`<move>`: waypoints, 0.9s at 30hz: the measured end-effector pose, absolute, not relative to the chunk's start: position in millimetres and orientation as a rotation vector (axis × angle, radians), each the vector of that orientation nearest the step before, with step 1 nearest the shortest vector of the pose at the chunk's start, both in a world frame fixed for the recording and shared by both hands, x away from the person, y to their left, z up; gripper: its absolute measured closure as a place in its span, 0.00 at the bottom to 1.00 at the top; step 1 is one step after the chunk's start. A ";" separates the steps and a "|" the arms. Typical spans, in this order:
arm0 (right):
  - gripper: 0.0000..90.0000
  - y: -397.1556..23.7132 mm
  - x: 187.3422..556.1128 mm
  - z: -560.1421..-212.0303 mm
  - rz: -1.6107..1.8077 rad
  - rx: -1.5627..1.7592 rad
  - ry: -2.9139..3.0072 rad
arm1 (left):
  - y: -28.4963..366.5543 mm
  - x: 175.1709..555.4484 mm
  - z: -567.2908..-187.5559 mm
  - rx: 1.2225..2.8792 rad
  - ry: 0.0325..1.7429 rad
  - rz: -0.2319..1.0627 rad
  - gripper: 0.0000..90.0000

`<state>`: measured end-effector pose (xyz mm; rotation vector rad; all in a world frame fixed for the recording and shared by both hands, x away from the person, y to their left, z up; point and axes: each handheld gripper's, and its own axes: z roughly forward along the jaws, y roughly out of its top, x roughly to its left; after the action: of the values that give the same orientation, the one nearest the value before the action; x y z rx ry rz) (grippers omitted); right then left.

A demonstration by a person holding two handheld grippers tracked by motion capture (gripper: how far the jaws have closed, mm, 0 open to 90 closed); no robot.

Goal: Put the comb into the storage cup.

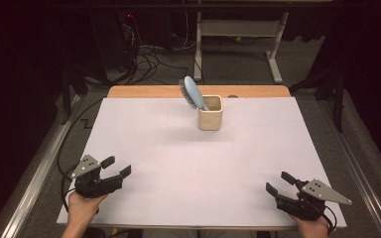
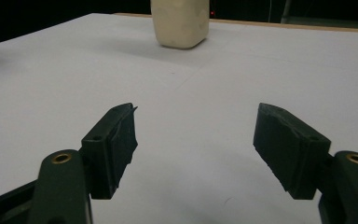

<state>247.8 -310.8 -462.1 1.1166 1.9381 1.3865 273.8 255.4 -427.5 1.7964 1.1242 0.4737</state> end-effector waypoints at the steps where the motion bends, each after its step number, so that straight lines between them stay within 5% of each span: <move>1: 0.34 -310.7 247.8 -462.1 1.388 1.117 1.936 | 255.3 273.5 -427.8 1.796 1.125 0.474 0.32; 27: 0.34 -311.0 247.7 -462.0 1.392 1.116 1.932 | 262.8 267.0 -443.2 1.788 1.176 0.472 0.32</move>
<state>247.7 -311.0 -462.0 1.1161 1.9325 1.3919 267.0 262.8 -443.2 1.7880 1.1755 0.4716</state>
